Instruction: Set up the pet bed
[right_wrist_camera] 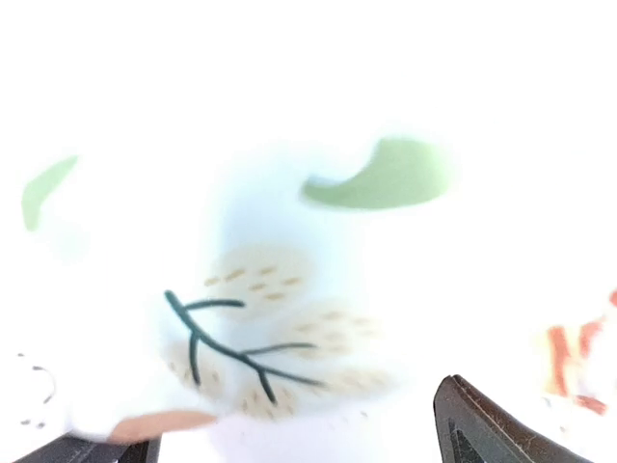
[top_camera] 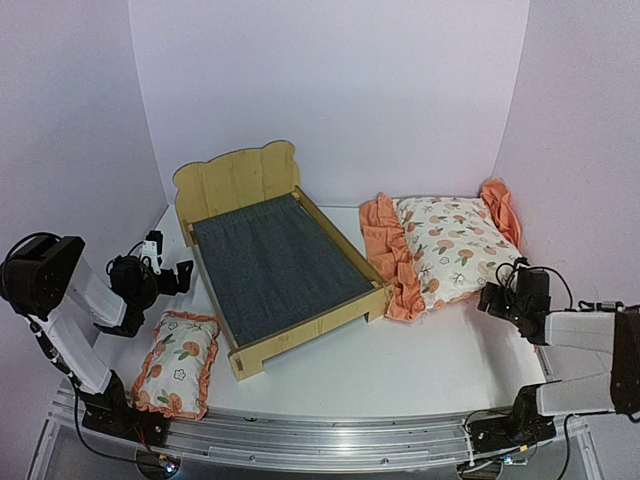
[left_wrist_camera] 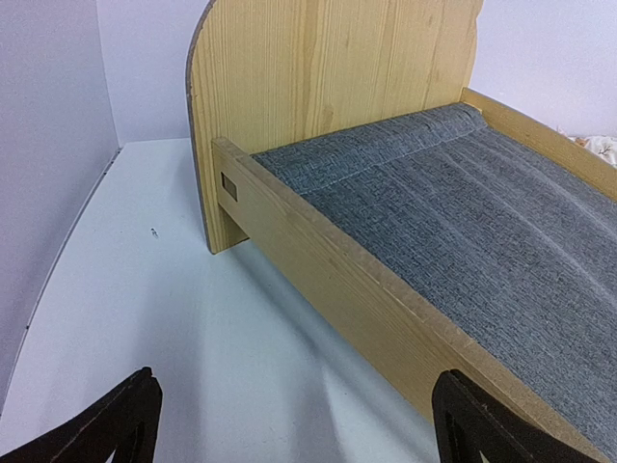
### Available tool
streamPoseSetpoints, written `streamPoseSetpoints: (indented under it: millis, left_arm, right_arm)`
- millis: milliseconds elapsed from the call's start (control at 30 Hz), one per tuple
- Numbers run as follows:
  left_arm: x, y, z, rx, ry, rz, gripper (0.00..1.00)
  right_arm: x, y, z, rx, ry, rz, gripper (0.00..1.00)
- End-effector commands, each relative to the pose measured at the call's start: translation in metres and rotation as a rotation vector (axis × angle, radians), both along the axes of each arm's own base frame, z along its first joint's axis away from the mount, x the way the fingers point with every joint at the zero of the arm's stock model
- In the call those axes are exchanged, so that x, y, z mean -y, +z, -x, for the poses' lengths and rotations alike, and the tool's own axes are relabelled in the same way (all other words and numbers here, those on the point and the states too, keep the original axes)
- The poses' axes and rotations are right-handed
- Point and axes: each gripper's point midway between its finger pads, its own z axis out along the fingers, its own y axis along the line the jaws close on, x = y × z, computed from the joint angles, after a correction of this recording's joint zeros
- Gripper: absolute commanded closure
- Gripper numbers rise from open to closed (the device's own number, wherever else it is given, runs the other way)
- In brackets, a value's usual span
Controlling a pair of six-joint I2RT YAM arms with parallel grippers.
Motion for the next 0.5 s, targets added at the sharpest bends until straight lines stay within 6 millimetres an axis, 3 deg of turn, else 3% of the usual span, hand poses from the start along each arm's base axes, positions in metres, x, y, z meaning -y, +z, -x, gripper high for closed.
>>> streamPoseSetpoints:
  millis: [0, 100, 200, 300, 400, 467]
  left_arm:
    - [0.001, 0.007, 0.002, 0.030, -0.006, 0.005, 0.00]
    - [-0.010, 0.022, -0.002, 0.015, 0.066, 0.024, 0.00]
    - [-0.007, 0.033, -0.005, -0.087, 0.032, -0.048, 0.00]
    - [-0.013, 0.062, -0.001, -0.098, 0.058, -0.030, 0.00]
    - [0.002, 0.100, 0.012, -0.018, -0.036, -0.027, 0.00]
    - [0.018, 0.122, 0.018, 0.023, -0.136, -0.035, 0.00]
  right_arm:
    - [0.012, 0.037, 0.012, -0.033, -0.090, 0.005, 0.02]
    - [0.011, 0.076, 0.017, 0.039, -0.096, -0.016, 0.02]
    - [0.014, 0.126, 0.018, 0.160, -0.140, -0.051, 0.02]
    - [0.009, 0.169, 0.007, 0.246, -0.108, -0.077, 0.02]
    - [-0.003, 0.194, -0.020, 0.219, -0.045, -0.107, 0.02]
    - [-0.010, 0.184, -0.040, 0.104, -0.019, -0.138, 0.04]
